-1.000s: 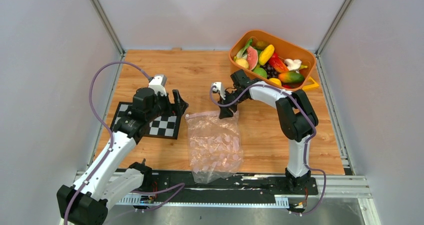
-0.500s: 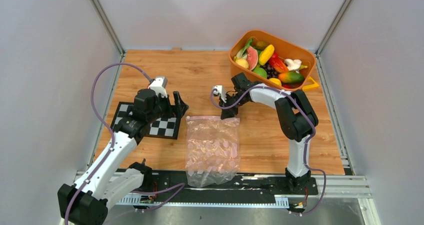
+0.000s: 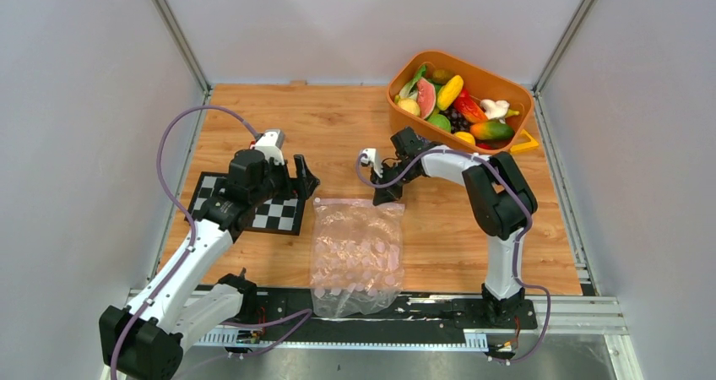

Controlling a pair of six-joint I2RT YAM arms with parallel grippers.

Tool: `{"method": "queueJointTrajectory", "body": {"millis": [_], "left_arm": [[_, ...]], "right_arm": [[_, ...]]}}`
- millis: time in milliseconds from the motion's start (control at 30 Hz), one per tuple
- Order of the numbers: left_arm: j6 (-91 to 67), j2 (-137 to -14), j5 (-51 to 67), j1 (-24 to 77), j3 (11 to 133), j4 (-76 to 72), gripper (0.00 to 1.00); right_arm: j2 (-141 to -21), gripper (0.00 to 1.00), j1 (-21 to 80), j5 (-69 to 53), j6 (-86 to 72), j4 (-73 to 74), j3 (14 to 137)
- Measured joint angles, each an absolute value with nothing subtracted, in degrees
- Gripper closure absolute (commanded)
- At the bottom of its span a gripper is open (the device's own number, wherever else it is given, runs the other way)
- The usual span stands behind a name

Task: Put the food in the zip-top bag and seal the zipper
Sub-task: Pick up the zipper food storage bag at the center of the board, then open the zipper of the food storage bag at the center of the board.

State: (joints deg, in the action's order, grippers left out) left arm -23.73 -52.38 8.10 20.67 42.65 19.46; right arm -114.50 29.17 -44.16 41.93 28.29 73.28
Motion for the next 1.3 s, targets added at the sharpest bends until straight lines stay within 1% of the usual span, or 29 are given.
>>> {"method": "queueJointTrajectory", "body": {"millis": [167,267,433,700,967,1067,1300], "left_arm": [[-24.0,-52.4,8.7,20.7,42.5,19.4,0.04],[-24.6,-52.5,9.2,20.7,42.5,19.4,0.04],[-27.6,-52.5,11.3,20.7,41.3,18.5,0.08],[-33.1,-53.1,15.6,23.1,40.4,13.8,0.08],[-37.8,-54.3,15.3,26.9,40.4,8.1,0.08],[-38.8,-55.6,14.4,29.7,40.9,6.4,0.09],[-40.7,-62.9,8.6,37.6,44.8,4.8,0.09]], "right_arm": [[-113.8,1.0,29.2,-43.7,40.1,27.1,72.3],[-111.3,1.0,29.2,-42.2,37.7,24.9,70.0],[-101.5,1.0,29.2,-38.0,31.2,19.6,63.4],[-89.2,1.0,30.0,-30.4,15.6,7.7,57.3],[-77.2,1.0,32.9,-18.8,1.2,1.9,45.3],[-73.7,1.0,34.0,-18.7,-0.1,0.5,42.1],[-71.5,1.0,37.0,-22.0,1.5,-4.7,41.9]]}}
